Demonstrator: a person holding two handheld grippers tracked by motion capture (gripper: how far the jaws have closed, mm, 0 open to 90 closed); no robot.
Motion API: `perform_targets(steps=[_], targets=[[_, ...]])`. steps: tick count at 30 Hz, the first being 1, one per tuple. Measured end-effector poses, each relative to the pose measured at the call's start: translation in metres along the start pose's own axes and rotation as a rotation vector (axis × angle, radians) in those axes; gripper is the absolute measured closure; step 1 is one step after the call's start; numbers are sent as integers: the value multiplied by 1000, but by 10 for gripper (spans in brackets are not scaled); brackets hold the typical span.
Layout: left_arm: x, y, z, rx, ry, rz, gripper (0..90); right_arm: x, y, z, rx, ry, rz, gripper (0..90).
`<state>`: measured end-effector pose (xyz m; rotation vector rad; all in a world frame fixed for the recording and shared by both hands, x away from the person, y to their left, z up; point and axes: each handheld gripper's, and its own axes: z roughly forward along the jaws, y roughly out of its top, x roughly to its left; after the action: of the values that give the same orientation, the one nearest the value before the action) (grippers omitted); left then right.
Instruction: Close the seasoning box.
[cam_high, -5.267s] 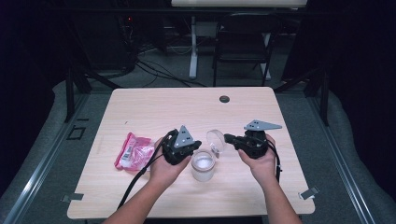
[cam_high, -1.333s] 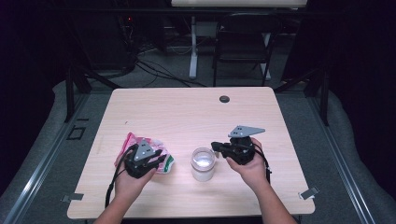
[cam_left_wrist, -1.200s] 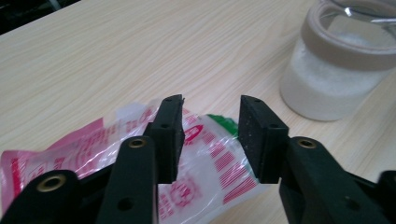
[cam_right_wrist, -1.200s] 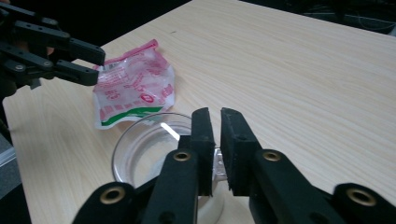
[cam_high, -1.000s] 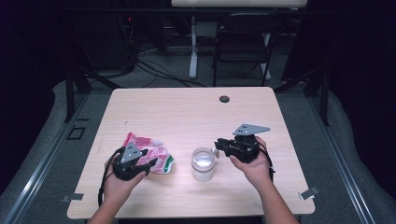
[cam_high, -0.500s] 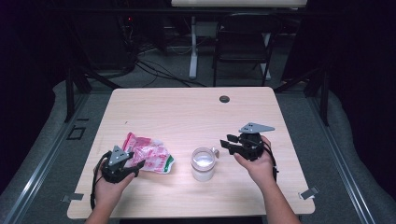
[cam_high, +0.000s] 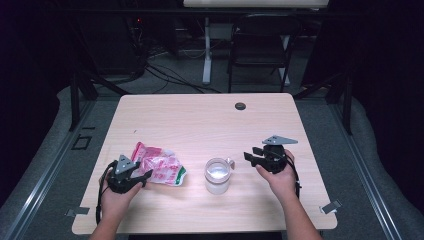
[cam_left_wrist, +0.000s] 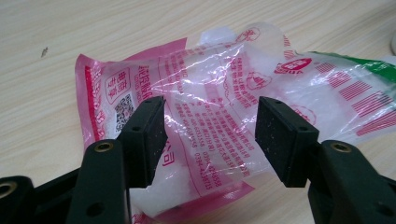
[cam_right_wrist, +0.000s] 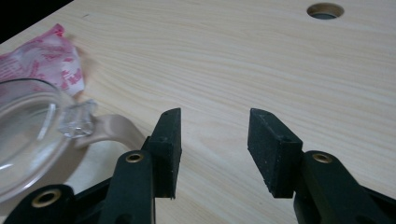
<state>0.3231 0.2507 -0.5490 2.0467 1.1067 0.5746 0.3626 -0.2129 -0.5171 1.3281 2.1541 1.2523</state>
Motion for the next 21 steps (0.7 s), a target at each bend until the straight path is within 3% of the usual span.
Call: perform_targets(steps=[4,8,13,21], targets=[[1,-1,2,18,-3,-4,430,-8,-8,7,7,-35,27,548],[-3,-1,3,19,-5,9,425,-8,-13,12,16,-48,20,543],[-6,0,6,34,-7,33,422,-9,-17,17,8,-52,24,528],[-7,0,8,38,-8,29,408,-9,-21,24,33,-49,30,512]])
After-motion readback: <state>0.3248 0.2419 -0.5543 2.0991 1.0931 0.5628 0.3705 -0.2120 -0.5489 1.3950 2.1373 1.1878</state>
